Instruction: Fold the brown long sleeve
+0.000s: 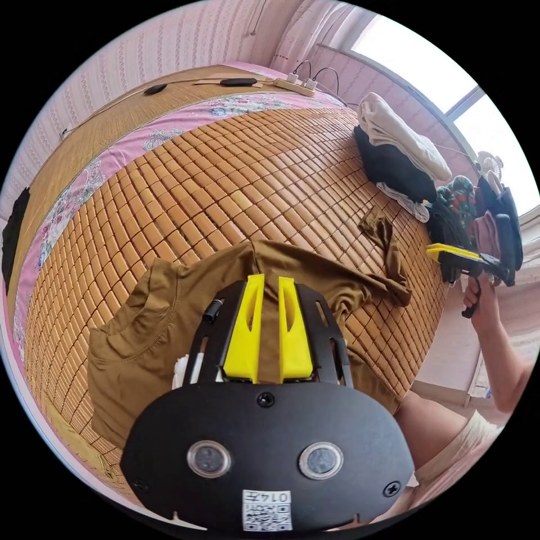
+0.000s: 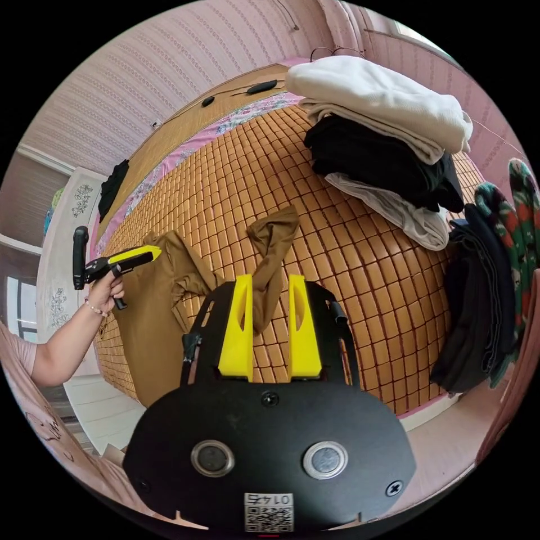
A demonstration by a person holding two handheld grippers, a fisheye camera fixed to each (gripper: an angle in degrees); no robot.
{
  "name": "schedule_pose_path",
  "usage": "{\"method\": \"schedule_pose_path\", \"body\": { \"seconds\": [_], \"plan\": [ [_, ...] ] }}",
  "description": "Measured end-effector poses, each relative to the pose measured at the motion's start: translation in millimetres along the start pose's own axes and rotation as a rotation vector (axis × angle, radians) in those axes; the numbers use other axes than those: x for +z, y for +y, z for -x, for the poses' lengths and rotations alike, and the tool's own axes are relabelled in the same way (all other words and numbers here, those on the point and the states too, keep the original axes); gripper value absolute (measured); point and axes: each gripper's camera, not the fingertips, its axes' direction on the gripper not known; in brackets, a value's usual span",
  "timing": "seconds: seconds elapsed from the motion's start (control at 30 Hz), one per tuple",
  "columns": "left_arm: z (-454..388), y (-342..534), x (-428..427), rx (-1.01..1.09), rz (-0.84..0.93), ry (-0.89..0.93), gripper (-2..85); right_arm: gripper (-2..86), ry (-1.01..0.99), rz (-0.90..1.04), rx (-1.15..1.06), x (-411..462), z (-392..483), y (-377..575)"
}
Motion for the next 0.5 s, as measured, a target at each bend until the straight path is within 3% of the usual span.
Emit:
{"method": "schedule_pose_path", "body": {
  "seconds": [0.13, 0.27, 0.5],
  "plan": [
    [-14.9, -19.0, 30.3, 0.014, 0.049, 0.005, 6.2, 11.8, -0.044, 0.014, 0.042, 34.3, -7.9, -23.2],
    [-23.7, -26.0, 57.0, 0.045, 0.114, -0.042, 6.5, 3.5, -0.049, 0.072, 0.076, 62.4, -16.4, -21.6],
    [-24.0, -31.7, 72.2, 0.065, 0.123, -0.06, 6.5, 1.4, 0.133, 0.104, 0.104, -20.1, -30.7, 71.7]
  ]
}}
